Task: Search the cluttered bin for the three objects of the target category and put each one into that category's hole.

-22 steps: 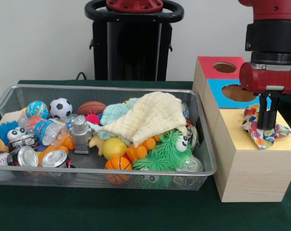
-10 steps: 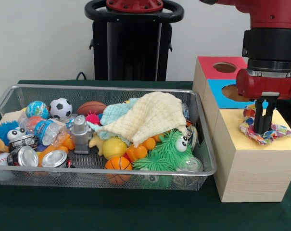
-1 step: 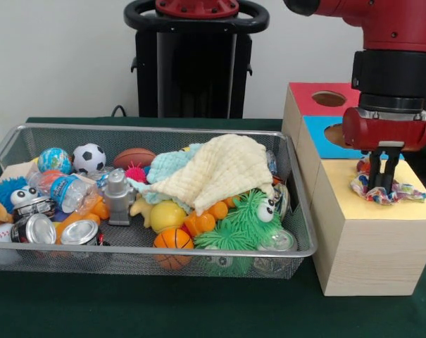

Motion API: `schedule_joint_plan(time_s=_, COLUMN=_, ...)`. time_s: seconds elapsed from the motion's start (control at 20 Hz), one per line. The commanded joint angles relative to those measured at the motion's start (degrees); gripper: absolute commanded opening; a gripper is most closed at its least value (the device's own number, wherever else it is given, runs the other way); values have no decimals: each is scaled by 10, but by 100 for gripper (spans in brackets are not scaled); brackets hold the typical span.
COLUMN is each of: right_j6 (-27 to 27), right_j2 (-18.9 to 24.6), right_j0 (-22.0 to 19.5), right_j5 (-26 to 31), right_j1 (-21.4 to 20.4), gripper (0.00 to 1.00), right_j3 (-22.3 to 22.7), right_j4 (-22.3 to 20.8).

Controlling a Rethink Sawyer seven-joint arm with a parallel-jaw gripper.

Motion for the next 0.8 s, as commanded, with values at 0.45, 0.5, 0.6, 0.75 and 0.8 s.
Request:
schedule_joint_plan(time_s=0.45, right_j6=80, right_j2=26, right_j0=-12, right_j5=40, right_j1=70, gripper=0, right_j3=39, right_j4=-5)
schedule_joint_plan(time_s=0.5, right_j6=81, right_j2=25, right_j0=-12, right_j5=47, right_j1=74, gripper=0, right_j3=39, right_j4=-2)
schedule_joint_plan(time_s=0.6, right_j6=83, right_j2=23, right_j0=-12, right_j5=62, right_j1=79, gripper=0, right_j3=35, right_j4=2)
schedule_joint_plan(time_s=0.75, right_j6=83, right_j2=18, right_j0=-10, right_j5=82, right_j1=88, gripper=0, right_j3=30, right_j4=4)
schedule_joint_plan(time_s=0.8, right_j6=84, right_j2=16, right_j0=-8, right_j5=89, right_j1=90, gripper=0, right_j3=29, right_j4=5)
